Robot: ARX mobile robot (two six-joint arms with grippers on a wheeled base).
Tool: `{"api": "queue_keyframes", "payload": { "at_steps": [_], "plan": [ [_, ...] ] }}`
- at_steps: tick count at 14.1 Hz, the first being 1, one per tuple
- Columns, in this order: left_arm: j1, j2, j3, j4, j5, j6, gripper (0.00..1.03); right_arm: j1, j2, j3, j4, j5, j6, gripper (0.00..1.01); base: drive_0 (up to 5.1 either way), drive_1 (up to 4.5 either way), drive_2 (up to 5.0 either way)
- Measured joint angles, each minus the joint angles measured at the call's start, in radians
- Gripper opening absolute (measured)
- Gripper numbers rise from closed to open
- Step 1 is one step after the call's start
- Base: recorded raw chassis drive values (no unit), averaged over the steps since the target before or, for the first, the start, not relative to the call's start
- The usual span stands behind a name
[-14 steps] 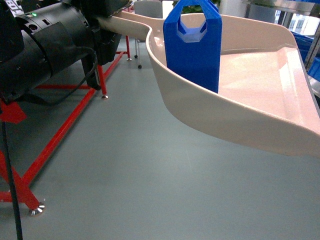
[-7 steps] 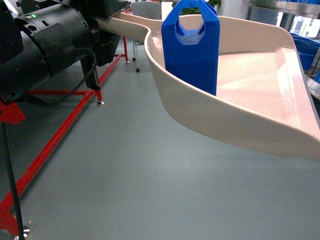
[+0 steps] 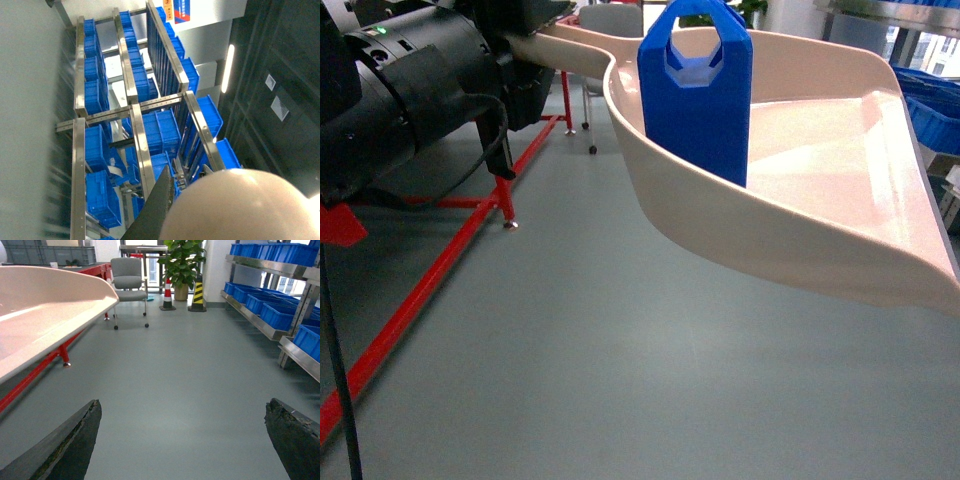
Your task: Place part in tray to right shelf
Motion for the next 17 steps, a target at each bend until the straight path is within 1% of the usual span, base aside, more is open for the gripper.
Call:
{"api": "queue_keyframes", "payload": {
  "at_steps": [17],
  "plan": [
    [0.000, 0.000, 0.000, 0.002, 0.000, -0.002, 0.12, 0.000, 0.000, 0.000, 0.003, -0.001, 0.000, 0.98, 0.0, 4.24, -4.3]
  ]
}}
